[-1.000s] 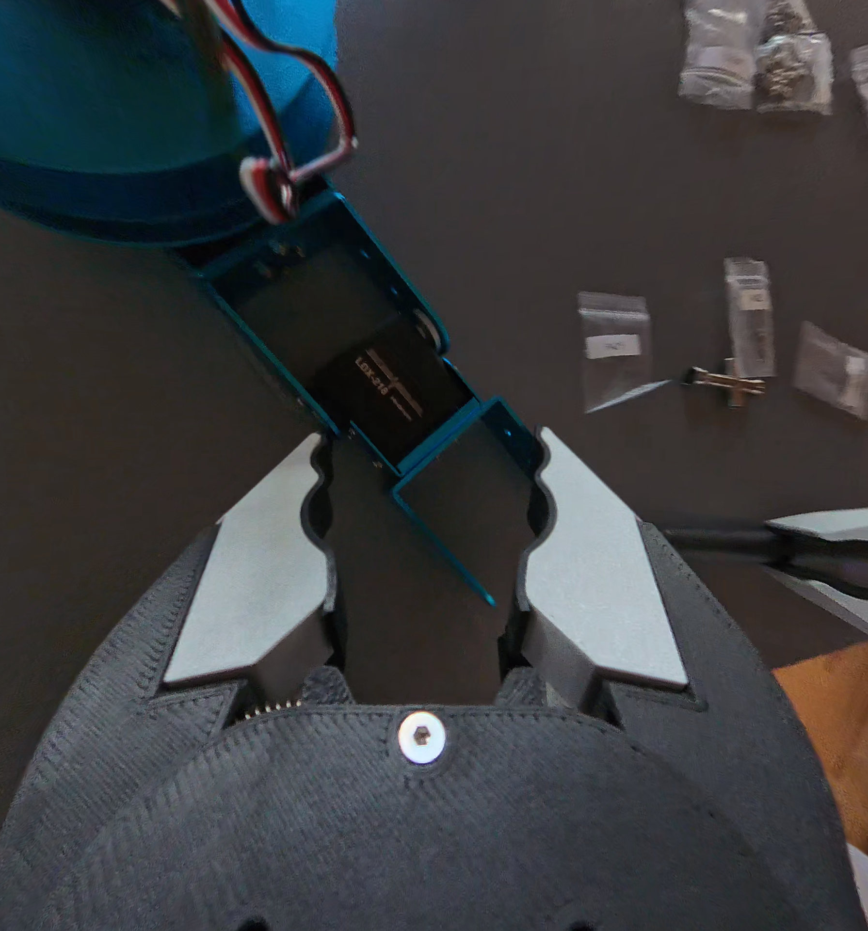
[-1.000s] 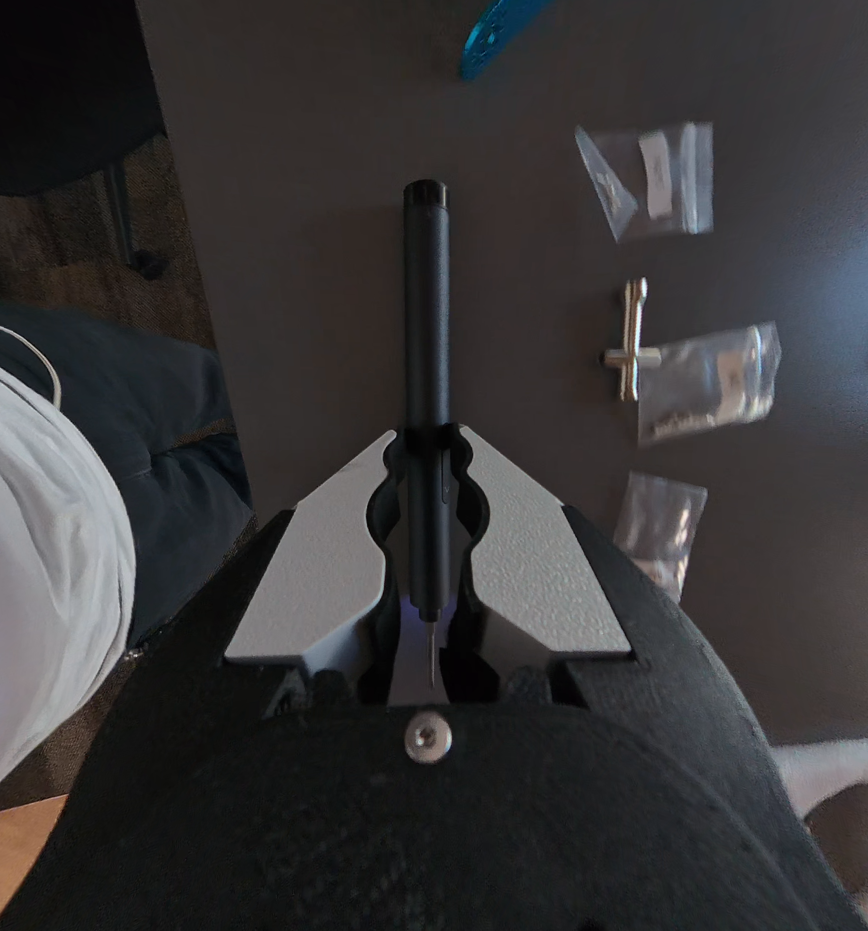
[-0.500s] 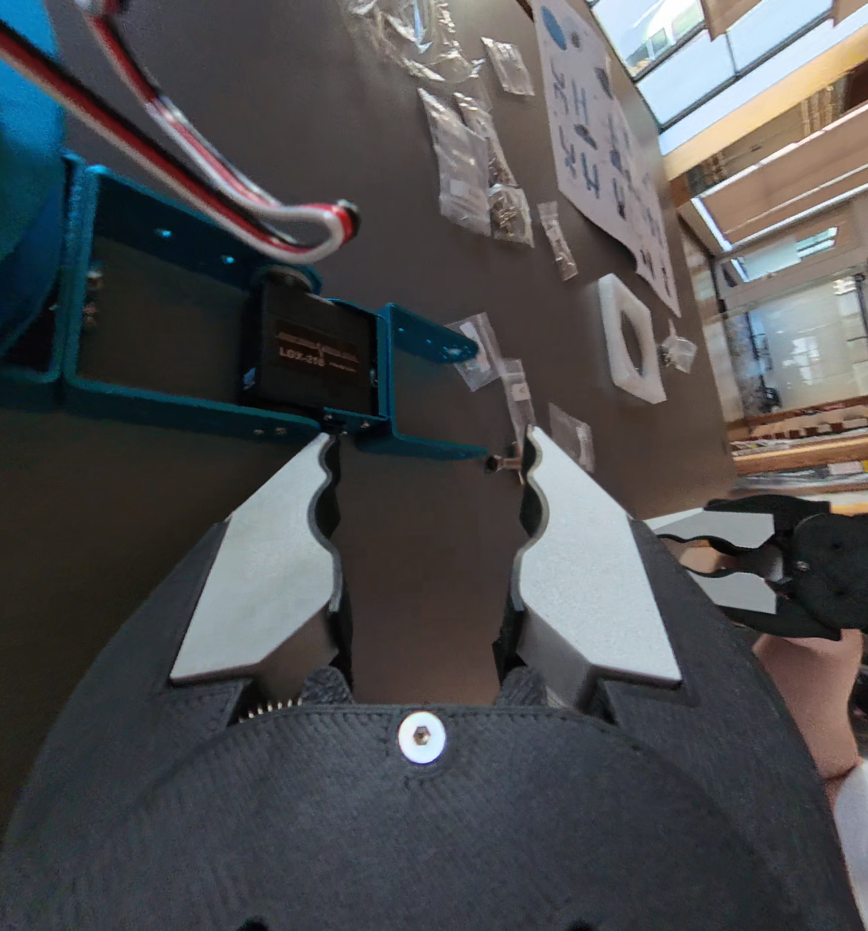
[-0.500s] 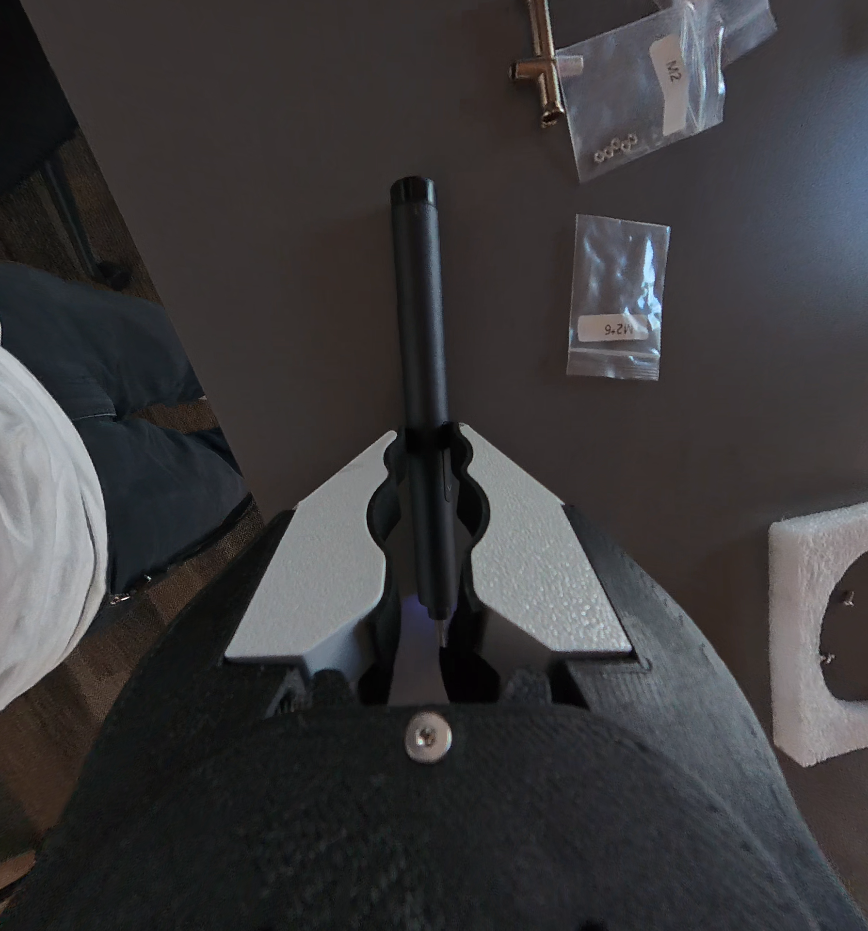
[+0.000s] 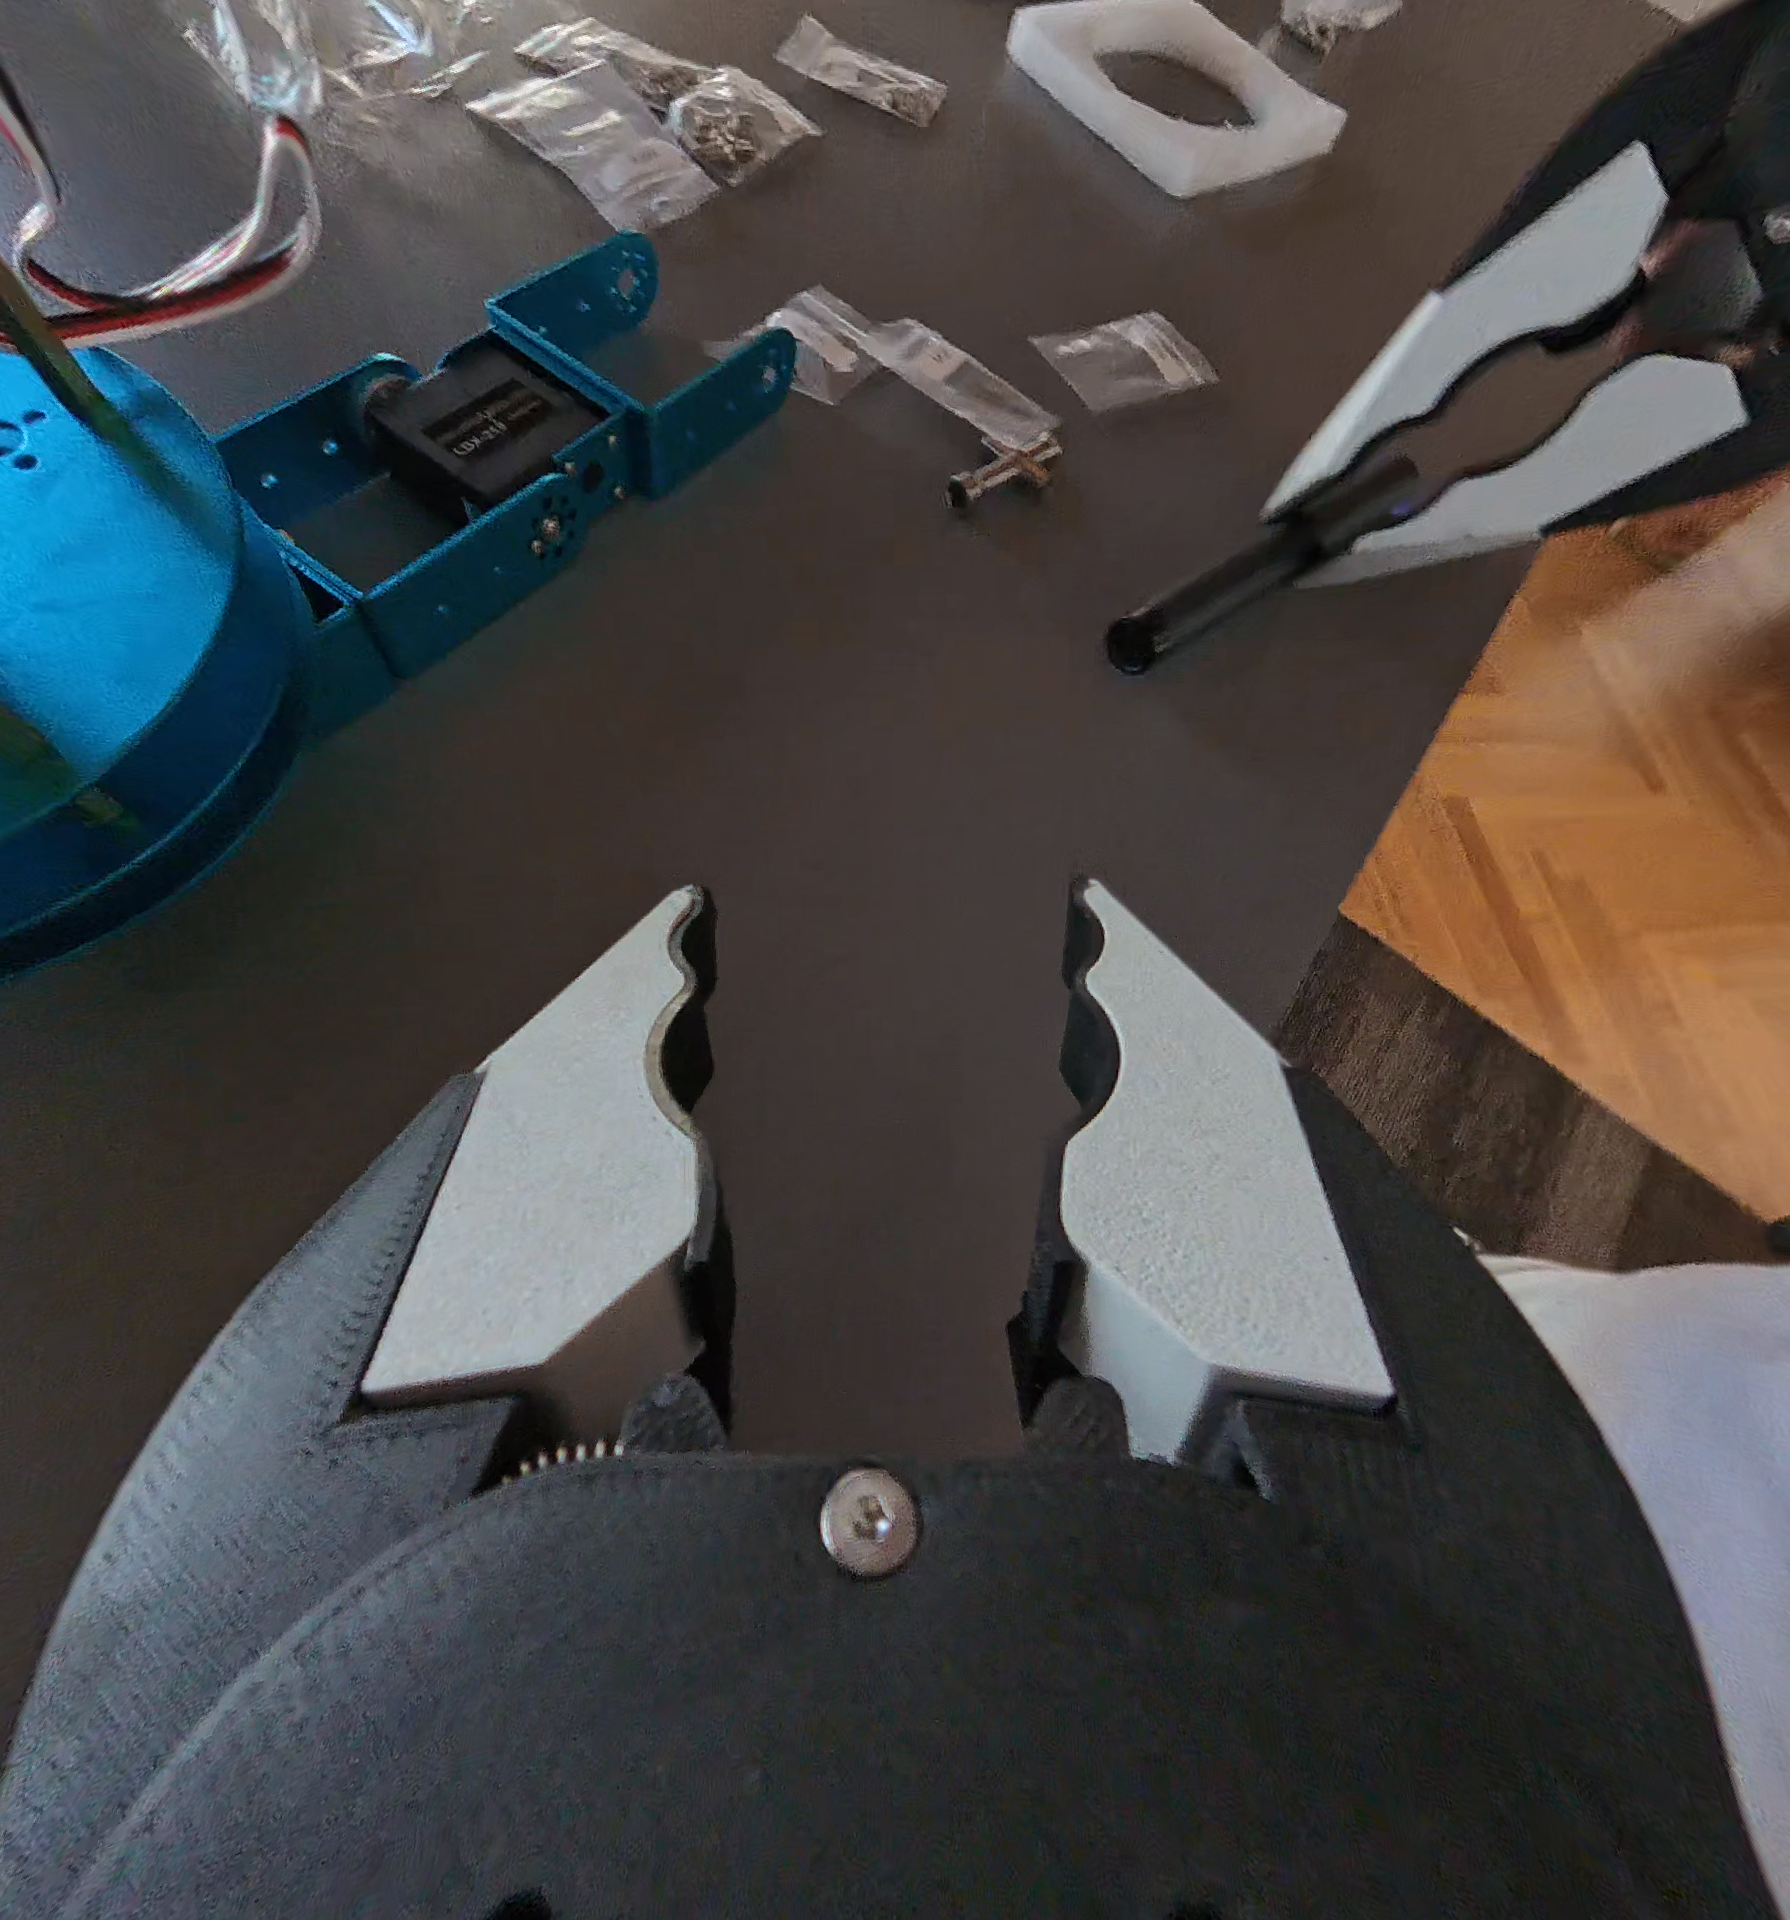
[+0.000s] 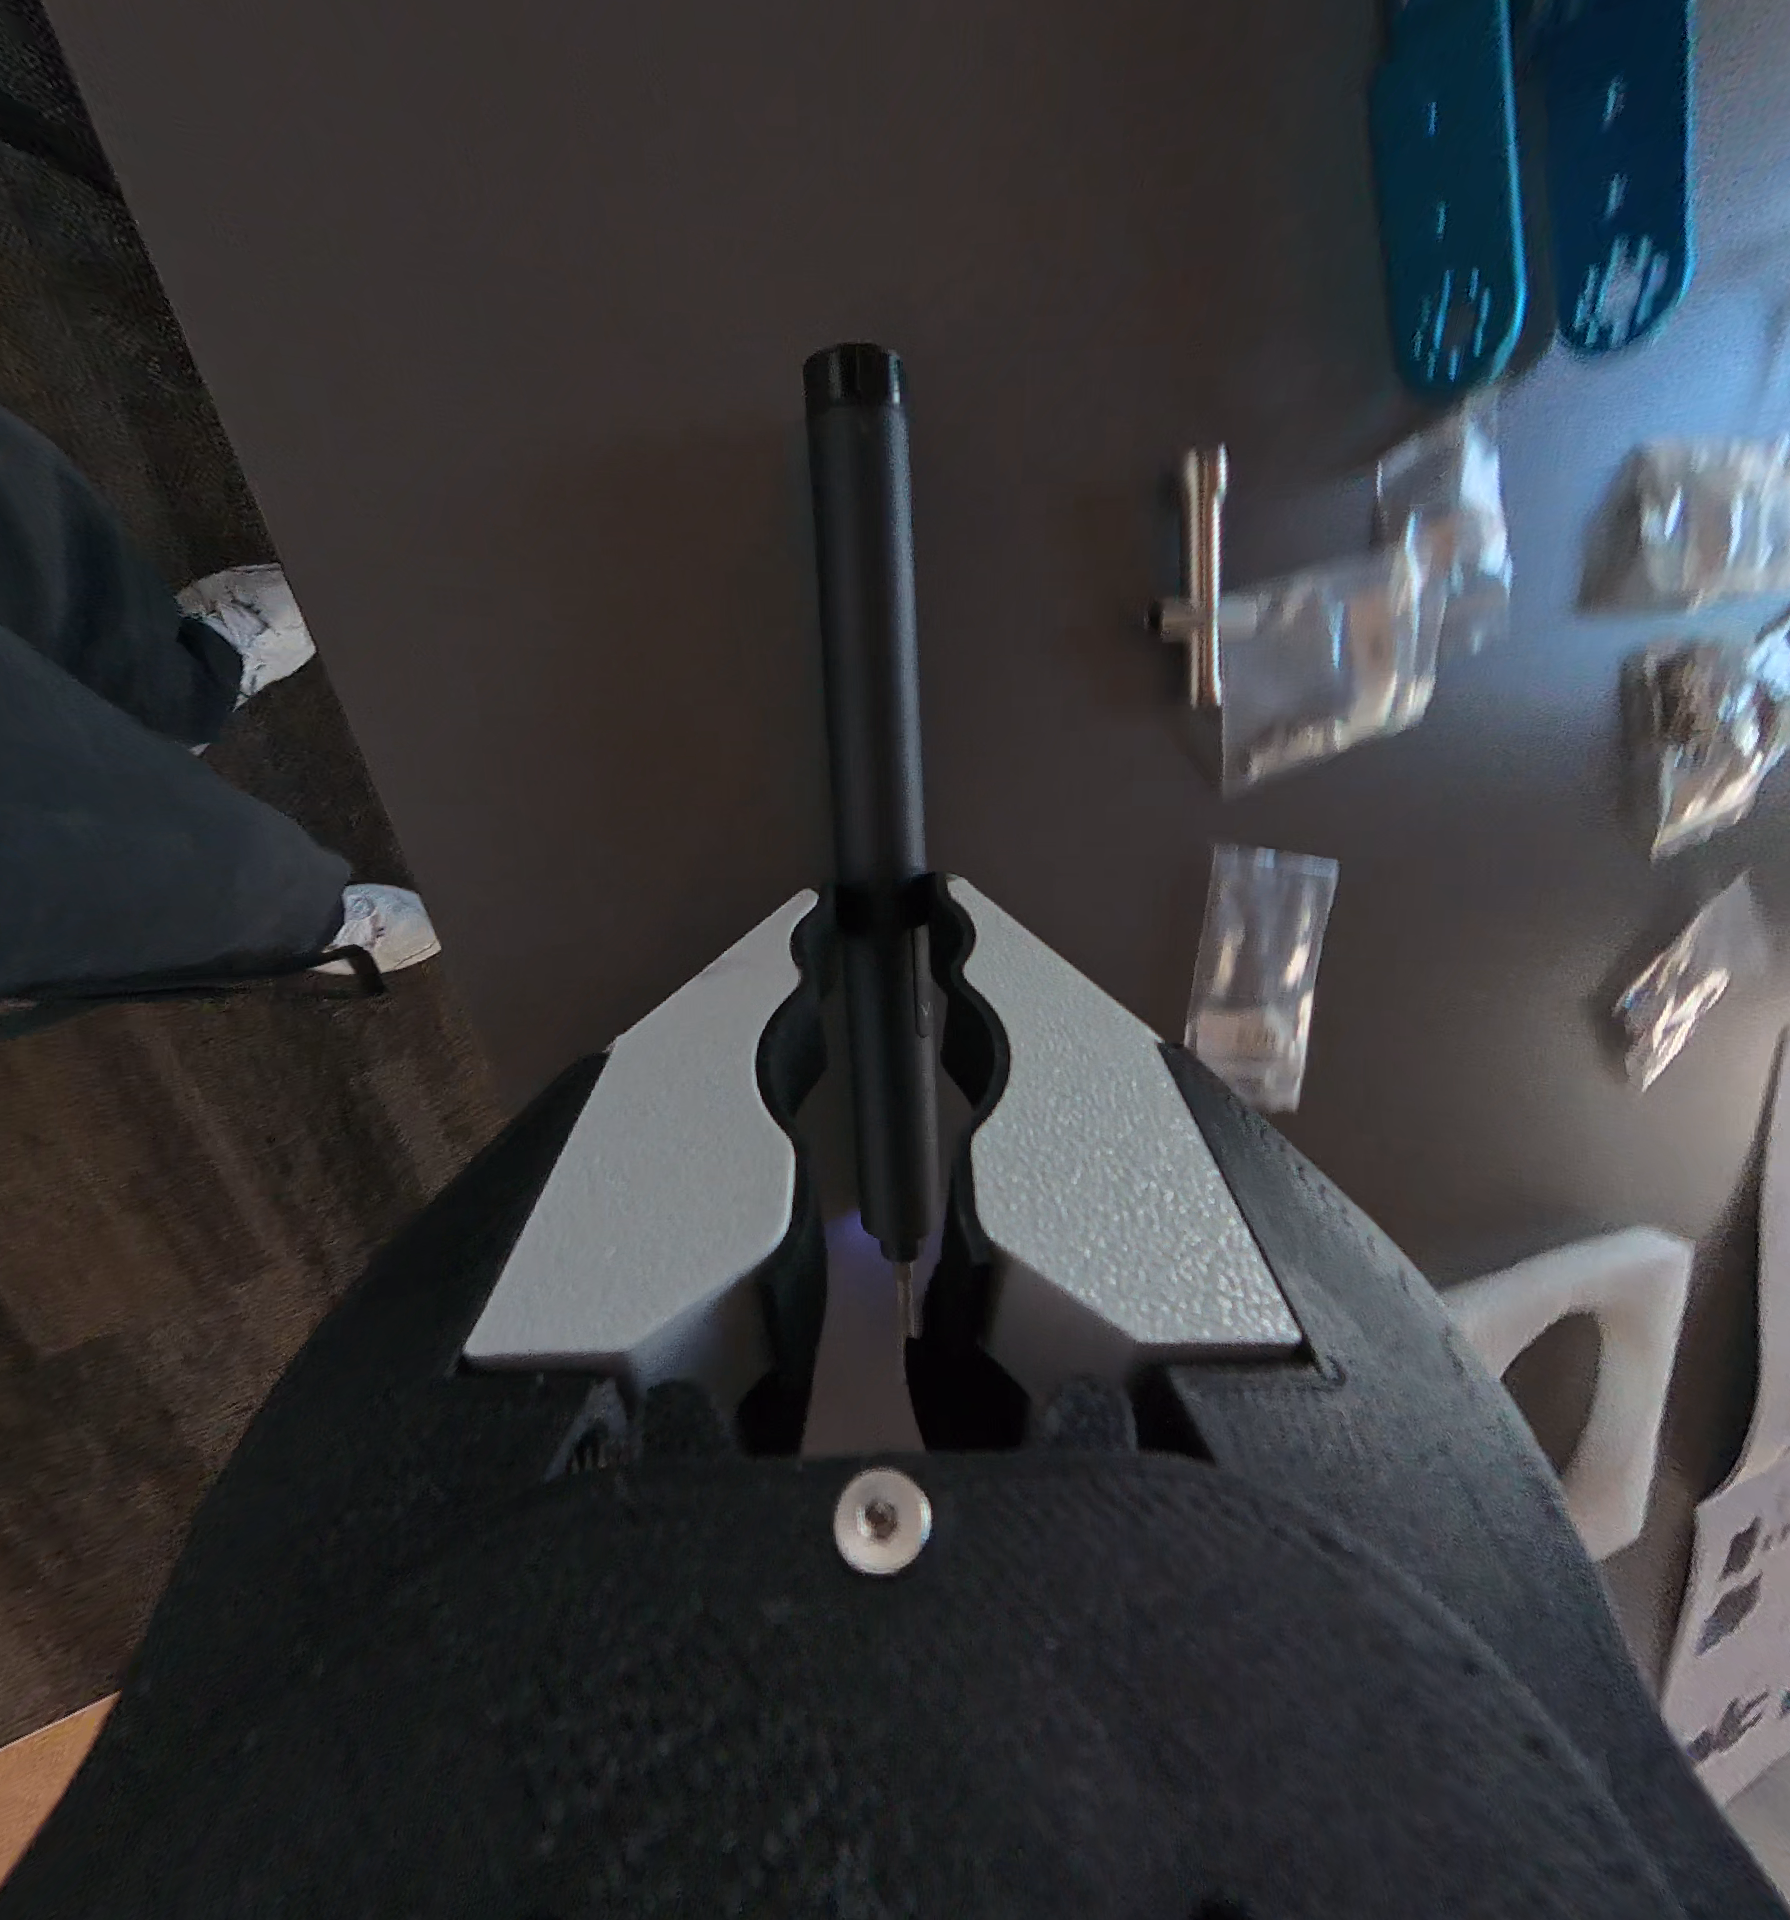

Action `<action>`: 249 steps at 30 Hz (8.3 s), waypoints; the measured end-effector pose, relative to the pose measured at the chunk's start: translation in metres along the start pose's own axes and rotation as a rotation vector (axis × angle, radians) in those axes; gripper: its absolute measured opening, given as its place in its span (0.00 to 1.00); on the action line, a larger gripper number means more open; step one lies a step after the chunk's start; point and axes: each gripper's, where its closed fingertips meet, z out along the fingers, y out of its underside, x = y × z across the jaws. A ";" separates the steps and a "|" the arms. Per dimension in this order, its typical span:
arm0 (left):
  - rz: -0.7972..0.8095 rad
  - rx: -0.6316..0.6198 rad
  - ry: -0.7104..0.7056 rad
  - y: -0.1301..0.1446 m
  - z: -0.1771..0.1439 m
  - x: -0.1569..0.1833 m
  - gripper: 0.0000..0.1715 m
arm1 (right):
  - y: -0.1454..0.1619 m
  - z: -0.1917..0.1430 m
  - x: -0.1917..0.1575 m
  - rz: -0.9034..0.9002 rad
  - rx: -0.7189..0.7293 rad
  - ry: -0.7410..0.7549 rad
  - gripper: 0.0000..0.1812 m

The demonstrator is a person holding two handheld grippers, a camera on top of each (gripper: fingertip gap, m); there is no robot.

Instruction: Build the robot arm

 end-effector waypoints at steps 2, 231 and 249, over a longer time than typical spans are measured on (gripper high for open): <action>0.051 -0.005 0.038 0.006 -0.009 0.005 0.39 | -0.026 0.008 -0.006 -0.045 0.010 0.013 0.09; 1.450 0.039 -0.469 -0.016 -0.031 -0.135 0.21 | -0.156 0.061 0.112 -0.090 0.383 -0.082 0.25; 1.491 -0.020 -0.541 -0.022 -0.018 -0.152 0.23 | -0.127 0.091 0.095 0.168 0.168 -0.555 0.03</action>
